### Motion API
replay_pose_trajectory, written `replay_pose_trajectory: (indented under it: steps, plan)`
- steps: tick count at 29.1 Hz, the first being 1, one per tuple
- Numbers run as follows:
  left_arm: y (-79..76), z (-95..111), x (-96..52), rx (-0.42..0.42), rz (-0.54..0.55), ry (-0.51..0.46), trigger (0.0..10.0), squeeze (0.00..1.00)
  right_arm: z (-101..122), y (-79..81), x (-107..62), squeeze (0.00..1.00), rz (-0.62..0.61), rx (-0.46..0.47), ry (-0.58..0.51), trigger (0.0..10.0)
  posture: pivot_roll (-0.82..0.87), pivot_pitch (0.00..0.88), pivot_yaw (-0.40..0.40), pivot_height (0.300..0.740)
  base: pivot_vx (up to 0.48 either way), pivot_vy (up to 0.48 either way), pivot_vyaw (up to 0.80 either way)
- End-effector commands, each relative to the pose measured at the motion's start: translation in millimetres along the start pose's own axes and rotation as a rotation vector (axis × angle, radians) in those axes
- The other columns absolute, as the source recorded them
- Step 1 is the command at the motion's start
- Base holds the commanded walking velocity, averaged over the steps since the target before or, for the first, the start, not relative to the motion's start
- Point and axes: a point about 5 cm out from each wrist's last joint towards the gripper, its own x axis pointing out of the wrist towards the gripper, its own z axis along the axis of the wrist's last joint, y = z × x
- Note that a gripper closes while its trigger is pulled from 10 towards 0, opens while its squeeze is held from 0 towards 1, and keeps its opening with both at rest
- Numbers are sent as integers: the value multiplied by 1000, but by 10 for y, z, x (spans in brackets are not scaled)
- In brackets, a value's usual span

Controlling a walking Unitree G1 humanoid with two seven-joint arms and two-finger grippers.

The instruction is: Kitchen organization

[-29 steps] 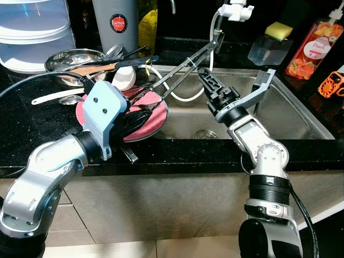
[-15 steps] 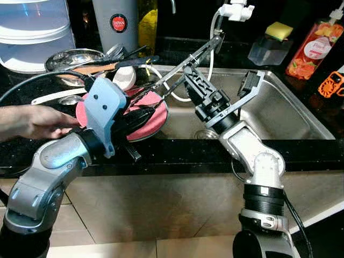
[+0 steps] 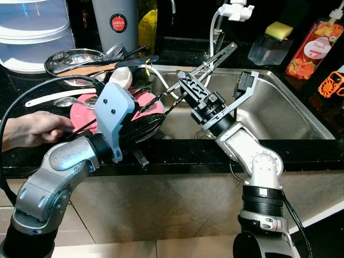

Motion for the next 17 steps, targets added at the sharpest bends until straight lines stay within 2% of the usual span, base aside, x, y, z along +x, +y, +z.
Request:
replay_pose_trajectory:
  steps: [1,12,13,14,15,17]
  plan:
    - [-39,6,10,-3,-17,-14,10000,0,47,-55,-27,0,-40,-10,-24,0,281,0,-100,740,0,0,0]
    - [-37,6,8,14,-9,-9,10000,0,76,-82,-12,0,-72,-29,-42,0,283,0,-103,740,0,0,0]
    - [-33,4,15,26,-1,-7,10000,0,69,-82,-8,0,-76,-49,-32,471,283,0,-103,740,0,0,0]
    - [-33,4,15,26,-1,-7,10000,0,69,-82,-8,0,-76,-49,-32,471,283,0,-103,740,0,0,0]
    - [-31,3,18,29,2,-7,10000,0,65,-81,-6,0,-78,-56,-28,10000,283,0,-103,740,0,0,0]
    - [-9,-2,35,20,25,-12,10000,0,57,-90,6,0,-101,-90,-22,10000,280,0,-100,740,0,0,0]
